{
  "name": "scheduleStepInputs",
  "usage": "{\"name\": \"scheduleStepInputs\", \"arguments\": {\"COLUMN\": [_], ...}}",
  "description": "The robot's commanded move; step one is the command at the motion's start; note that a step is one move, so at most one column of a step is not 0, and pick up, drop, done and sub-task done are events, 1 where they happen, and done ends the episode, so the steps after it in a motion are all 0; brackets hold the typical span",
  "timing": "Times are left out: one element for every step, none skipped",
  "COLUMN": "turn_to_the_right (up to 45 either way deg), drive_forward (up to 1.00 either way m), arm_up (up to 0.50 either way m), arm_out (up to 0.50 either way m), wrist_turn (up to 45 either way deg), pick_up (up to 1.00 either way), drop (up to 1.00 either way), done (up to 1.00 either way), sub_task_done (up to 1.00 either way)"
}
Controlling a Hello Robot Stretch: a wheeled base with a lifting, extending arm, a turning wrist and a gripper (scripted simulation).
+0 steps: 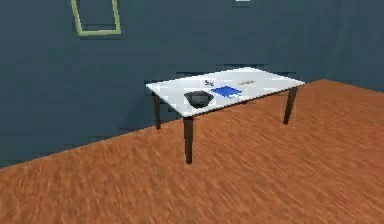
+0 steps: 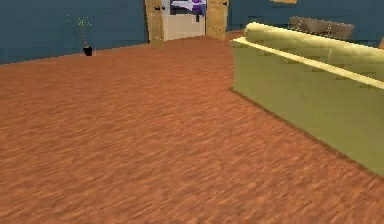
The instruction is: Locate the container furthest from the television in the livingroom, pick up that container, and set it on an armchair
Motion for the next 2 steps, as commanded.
{"name": "scheduleStepInputs", "arguments": {"turn_to_the_right": [0.0, -45.0], "drive_forward": [0.9, 0.0], "arm_up": [0.0, 0.0], "arm_out": [0.0, 0.0], "wrist_turn": [0.0, 0.0], "pick_up": [0.0, 0.0], "drop": [0.0, 0.0], "done": [0.0, 0.0], "sub_task_done": [0.0, 0.0]}}
